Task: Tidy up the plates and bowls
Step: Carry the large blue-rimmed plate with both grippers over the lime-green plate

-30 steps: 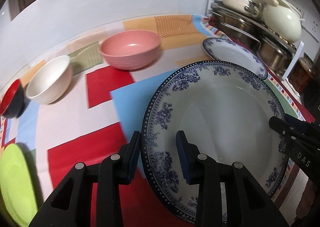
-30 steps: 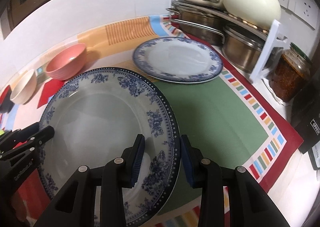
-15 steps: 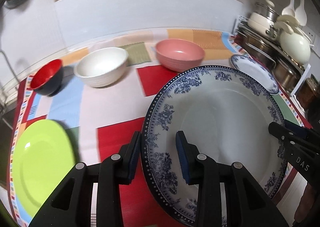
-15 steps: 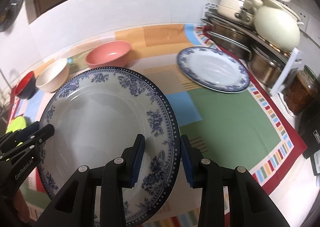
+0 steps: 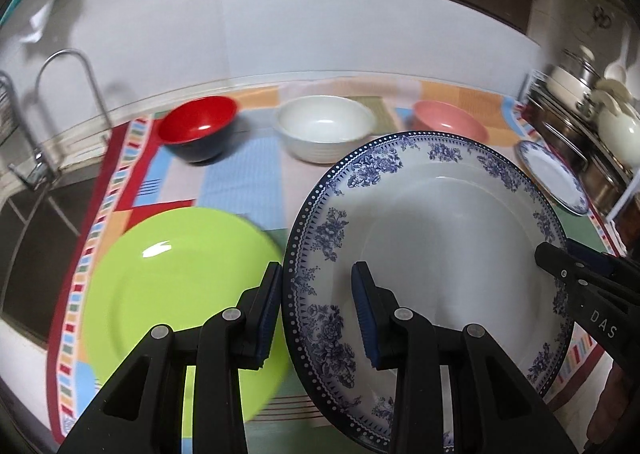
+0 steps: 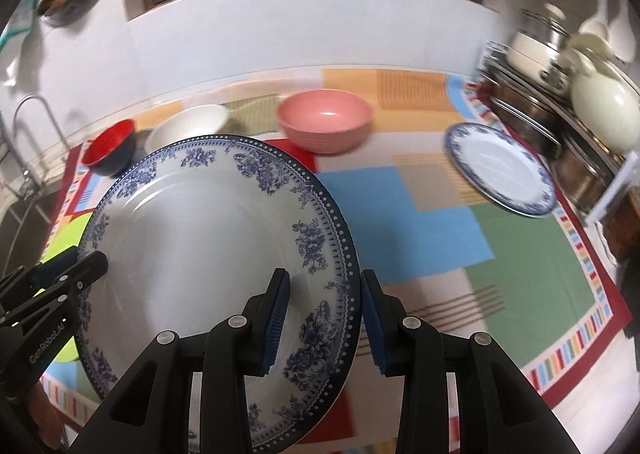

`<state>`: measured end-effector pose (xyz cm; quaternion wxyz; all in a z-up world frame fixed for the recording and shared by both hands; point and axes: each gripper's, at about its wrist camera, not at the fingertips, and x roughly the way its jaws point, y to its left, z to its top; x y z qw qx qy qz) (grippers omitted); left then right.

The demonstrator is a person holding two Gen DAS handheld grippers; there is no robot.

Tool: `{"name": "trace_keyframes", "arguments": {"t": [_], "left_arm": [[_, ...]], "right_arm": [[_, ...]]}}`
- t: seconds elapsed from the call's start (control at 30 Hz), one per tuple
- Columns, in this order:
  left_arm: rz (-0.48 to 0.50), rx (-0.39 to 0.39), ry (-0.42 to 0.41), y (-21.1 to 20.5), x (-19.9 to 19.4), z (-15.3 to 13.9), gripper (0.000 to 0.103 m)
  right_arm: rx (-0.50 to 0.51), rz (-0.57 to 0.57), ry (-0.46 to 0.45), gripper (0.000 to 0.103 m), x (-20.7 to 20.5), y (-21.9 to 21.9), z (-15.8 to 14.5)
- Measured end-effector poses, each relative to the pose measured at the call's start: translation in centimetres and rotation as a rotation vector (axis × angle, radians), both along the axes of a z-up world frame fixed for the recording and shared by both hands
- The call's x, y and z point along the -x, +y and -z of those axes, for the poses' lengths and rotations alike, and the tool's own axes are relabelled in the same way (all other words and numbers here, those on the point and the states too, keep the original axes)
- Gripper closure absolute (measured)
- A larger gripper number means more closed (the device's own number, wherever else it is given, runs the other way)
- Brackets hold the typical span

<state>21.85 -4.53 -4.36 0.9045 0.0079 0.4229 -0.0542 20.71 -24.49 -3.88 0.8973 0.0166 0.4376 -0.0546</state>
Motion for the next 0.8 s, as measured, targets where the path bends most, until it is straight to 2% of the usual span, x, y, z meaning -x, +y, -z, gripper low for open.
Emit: {"name": "trace_keyframes", "arguments": {"t": [0.47,0.8], "left_arm": [[-0.175,-0.018,0.023,10.5,0.7,1.0,0.068],[-0.275,-0.034,0.063,16.1,1.0,2.5,0.068]], "right_arm": [[-0.024,-0.170,0.015,0.066,-2.5,10.3,1.2],[-0.050,-0.268,0.055,0.066,-4.4,16.6,3.3]]}}
